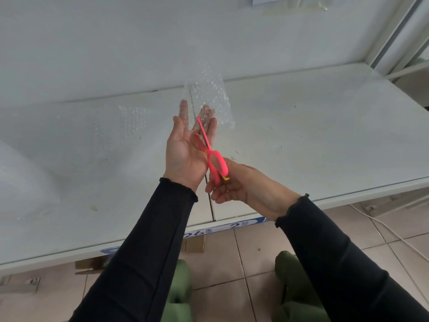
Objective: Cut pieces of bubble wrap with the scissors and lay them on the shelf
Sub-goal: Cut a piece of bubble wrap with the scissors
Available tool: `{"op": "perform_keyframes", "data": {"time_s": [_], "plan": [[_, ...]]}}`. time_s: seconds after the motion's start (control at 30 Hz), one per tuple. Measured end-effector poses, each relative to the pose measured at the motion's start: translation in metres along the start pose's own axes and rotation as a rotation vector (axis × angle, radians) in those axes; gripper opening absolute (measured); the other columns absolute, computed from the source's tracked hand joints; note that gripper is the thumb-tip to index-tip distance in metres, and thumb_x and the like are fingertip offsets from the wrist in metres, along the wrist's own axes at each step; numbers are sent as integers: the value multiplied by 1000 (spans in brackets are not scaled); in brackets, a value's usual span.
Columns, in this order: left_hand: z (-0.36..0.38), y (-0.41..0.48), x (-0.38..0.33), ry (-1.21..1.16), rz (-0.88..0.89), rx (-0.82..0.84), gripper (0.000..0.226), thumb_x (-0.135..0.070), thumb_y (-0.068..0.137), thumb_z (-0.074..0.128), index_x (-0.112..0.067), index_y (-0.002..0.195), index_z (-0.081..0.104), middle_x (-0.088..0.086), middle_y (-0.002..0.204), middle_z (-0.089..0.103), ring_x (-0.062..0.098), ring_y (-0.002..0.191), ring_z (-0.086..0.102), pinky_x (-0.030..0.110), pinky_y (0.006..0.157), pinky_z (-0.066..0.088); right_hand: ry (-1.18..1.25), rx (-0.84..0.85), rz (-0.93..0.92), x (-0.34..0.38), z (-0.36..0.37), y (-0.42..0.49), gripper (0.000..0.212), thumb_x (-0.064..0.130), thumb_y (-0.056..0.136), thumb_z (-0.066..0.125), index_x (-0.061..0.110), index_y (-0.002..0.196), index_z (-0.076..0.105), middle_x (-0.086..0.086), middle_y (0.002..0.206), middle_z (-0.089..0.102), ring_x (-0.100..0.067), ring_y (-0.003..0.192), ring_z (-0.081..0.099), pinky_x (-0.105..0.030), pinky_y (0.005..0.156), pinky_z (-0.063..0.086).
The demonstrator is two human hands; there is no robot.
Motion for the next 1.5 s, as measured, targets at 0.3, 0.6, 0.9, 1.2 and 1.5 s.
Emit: {"op": "perform_keyframes", "data": {"time_s": [0.3,0.6,0.9,1.2,1.5], "plan": [[8,-7,5,66,-25,17,43,-39,108,37,-25,147,50,30,148,45,36,134,54,41,108,48,132,-114,-18,3,-1,7,50,57,94,52,8,95,60,-13,85,66,-25,78,61,-40,86,54],[9,-13,5,138,-96,128,44,-44,107,35,-34,150,44,31,146,47,34,128,58,41,89,60,179,-162,-51,7,-3,8,48,55,93,54,8,94,61,-11,83,66,-22,74,61,-36,80,54],[12,-13,6,98,-120,175,46,-43,108,33,-30,152,41,32,152,40,36,139,49,40,102,53,187,-200,-81,6,-3,9,48,56,82,55,9,89,63,-11,80,66,-21,69,62,-35,76,55],[14,-15,9,149,-89,173,46,-44,108,32,-35,152,39,30,147,47,34,136,52,37,103,53,150,-226,-83,10,0,7,43,46,102,46,8,87,59,-11,77,61,-21,66,56,-34,72,51],[16,-17,8,111,-96,148,46,-45,108,29,-36,152,39,33,150,42,37,138,49,41,117,39,142,-248,-84,7,5,8,40,46,101,48,11,83,57,-5,71,54,-16,61,47,-30,65,42]]}}
Point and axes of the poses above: each hand's wrist, its own y-axis towards the middle knuckle, its own z-axis out of the palm, x = y × z, the point moved 2 cm from there along y, towards the middle knuckle
